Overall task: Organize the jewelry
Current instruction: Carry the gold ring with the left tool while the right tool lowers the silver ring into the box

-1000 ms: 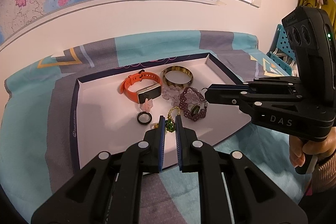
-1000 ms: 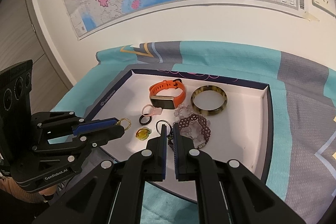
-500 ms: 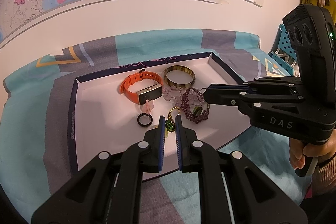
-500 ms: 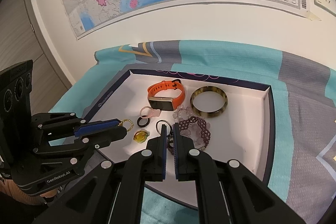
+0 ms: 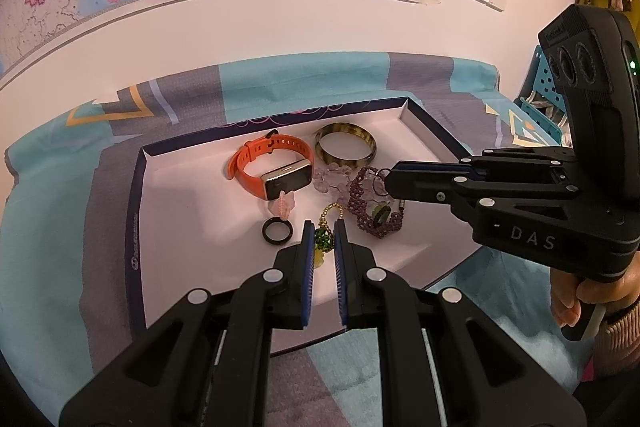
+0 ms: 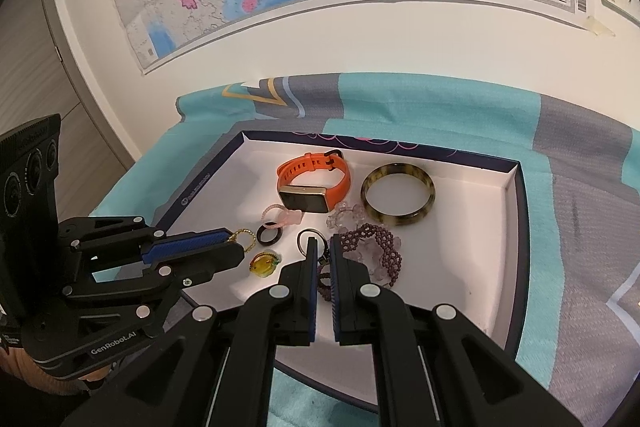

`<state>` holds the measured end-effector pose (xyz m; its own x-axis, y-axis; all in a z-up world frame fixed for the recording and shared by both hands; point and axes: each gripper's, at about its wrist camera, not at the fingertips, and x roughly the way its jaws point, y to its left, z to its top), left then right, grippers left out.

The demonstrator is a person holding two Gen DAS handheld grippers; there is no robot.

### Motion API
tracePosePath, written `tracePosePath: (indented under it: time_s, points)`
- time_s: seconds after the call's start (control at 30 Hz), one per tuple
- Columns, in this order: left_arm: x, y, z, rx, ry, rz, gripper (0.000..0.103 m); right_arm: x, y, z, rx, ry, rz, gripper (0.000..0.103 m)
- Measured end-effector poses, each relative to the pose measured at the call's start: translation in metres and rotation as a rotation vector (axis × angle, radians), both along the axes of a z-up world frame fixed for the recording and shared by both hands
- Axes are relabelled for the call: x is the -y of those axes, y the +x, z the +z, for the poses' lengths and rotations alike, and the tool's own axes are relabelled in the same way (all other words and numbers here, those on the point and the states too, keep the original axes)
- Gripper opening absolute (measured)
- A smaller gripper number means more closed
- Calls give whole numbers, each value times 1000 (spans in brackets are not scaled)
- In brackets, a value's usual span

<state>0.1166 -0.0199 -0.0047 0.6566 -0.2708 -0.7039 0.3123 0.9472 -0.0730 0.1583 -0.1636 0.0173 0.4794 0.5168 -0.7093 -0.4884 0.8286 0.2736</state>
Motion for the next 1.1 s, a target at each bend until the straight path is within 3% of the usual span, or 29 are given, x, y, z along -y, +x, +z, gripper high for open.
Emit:
tracePosePath:
  time_s: [1.1]
  points:
    - [3,16,-11,-35,11,19,10,-9,12,-9,-33,-17,6,5]
